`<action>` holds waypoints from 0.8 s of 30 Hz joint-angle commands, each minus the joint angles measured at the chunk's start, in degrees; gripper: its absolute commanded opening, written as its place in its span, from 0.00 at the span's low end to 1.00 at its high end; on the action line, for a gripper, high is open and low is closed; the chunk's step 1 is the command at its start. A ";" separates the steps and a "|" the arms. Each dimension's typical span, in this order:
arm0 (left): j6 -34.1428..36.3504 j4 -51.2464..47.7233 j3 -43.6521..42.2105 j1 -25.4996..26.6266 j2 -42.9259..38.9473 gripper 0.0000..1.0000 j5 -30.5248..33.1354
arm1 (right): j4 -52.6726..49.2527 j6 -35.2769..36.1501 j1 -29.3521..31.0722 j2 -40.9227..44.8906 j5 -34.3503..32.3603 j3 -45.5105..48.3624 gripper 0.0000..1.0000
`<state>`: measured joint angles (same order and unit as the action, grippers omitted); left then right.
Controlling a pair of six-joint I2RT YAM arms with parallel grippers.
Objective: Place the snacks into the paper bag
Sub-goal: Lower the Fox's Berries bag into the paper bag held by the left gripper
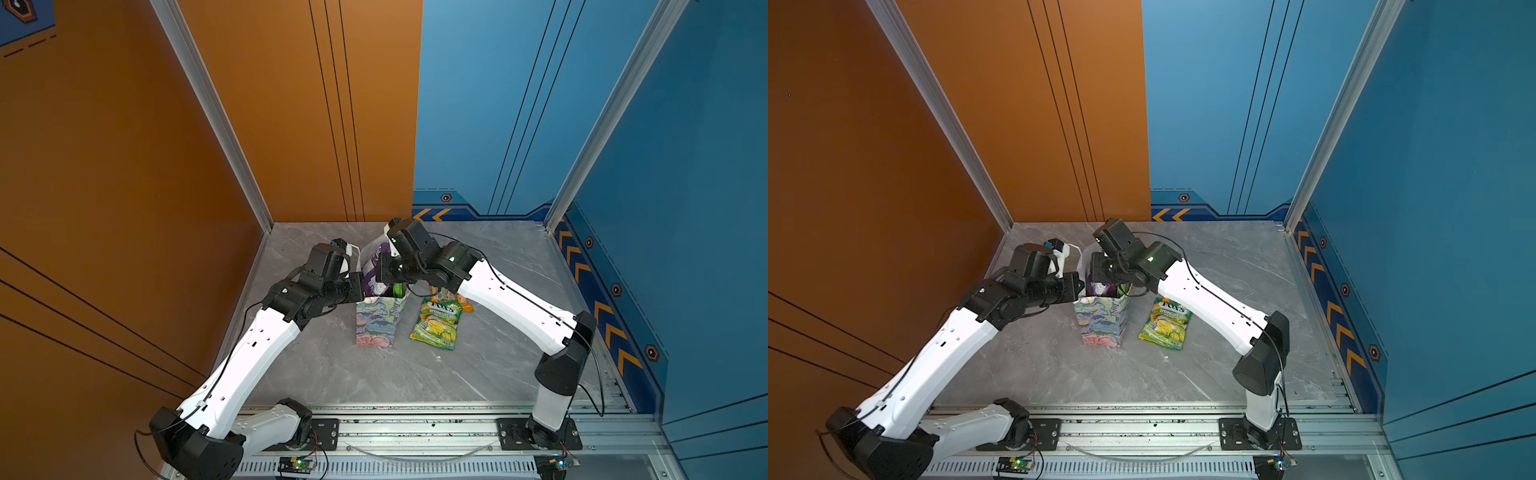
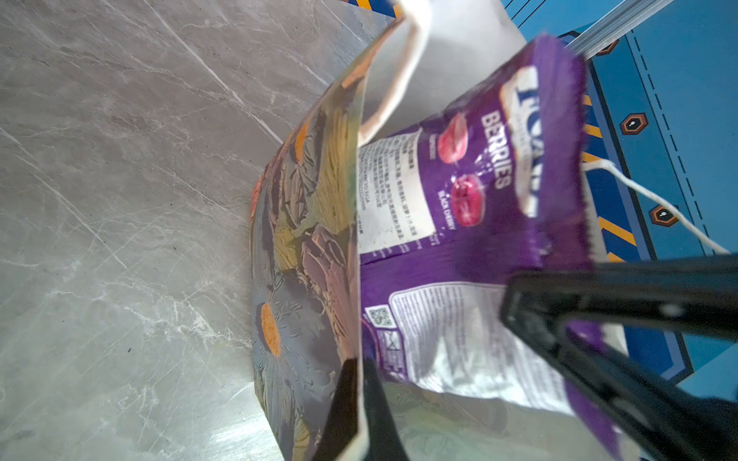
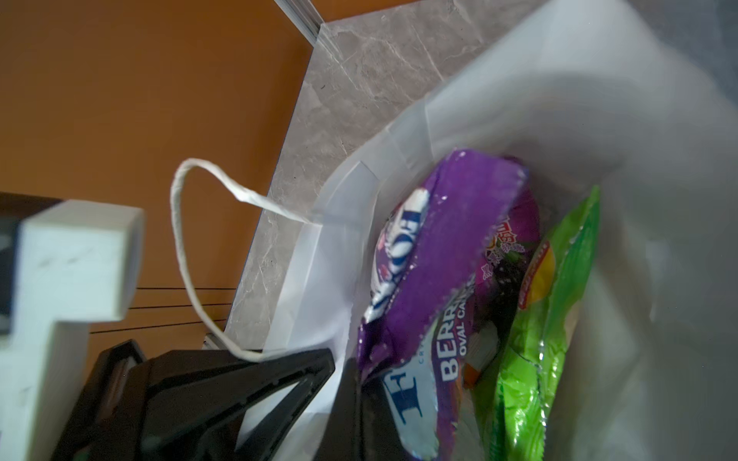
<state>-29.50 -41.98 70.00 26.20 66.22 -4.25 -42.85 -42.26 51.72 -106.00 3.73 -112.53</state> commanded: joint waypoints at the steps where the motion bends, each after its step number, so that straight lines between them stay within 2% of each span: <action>1: 0.46 6.49 0.62 0.27 -2.06 0.00 -0.51 | 2.79 -1.12 -0.18 -2.63 1.48 0.65 0.00; 11: 0.56 6.56 0.62 0.22 -2.23 0.00 -0.67 | -1.67 -0.09 0.51 -4.83 -1.17 0.73 0.00; 24: 0.52 6.47 0.60 -0.10 -2.20 0.01 -0.49 | -5.04 2.09 2.48 3.05 -5.47 4.99 0.00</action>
<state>-29.58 -41.65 69.76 26.20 66.22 -3.92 -45.41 -41.58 54.06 -105.97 0.19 -108.49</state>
